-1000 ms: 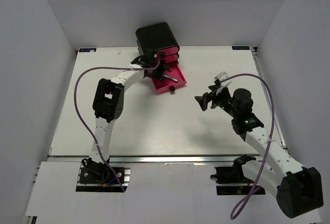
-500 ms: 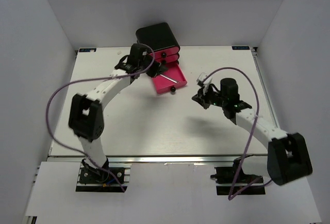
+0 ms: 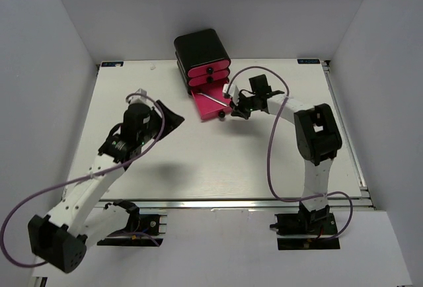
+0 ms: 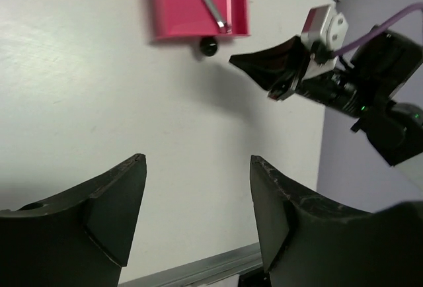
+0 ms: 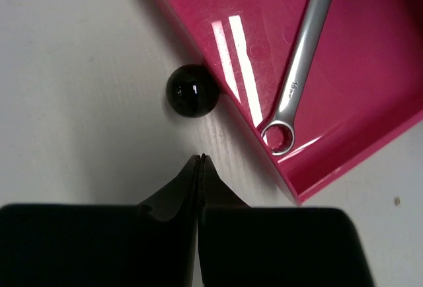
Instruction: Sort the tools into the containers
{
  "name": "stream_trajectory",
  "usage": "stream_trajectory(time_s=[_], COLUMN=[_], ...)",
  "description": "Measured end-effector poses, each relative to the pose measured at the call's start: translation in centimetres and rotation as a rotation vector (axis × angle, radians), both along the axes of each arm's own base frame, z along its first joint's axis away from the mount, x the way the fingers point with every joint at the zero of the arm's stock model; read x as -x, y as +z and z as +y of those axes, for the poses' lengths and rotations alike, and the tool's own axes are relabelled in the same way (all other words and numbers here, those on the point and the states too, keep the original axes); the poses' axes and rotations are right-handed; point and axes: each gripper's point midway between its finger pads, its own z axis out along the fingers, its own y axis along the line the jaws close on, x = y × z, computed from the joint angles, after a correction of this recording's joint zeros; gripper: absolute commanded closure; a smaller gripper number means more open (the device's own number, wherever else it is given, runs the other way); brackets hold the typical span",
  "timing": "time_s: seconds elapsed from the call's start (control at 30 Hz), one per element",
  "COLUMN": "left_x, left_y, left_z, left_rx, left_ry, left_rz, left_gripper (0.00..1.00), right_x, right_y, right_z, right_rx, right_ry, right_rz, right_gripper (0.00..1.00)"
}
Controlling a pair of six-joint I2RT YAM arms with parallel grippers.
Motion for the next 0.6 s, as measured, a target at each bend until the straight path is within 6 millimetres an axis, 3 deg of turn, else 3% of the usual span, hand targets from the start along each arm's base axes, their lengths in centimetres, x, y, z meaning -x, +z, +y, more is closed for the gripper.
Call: stream_trajectory(time_s=[0.1, 0.2, 0.6], left_x=[1.8, 2.7, 3.0], left_y=[-1.3, -1.4, -3.0], left_z=[1.6, 2.7, 3.9], left_rx=[-0.011, -0.013, -0.053], left_ry=[0.043, 0.08, 0.132], left_rz=[0.004, -0.008, 0.031], left_gripper=[0.24, 0.22, 0.22], right_x=[-0.9, -1.6, -7.3], right_y=[-2.0, -3.3, -1.0], right_z=[0.6, 1.0, 2.6], right_rx=[0.047, 0.074, -0.017], right_ry=[0.01, 0.0, -0.225], right_rz=[-0.012, -0.028, -0.158], right_gripper=[1.0, 1.0, 0.99])
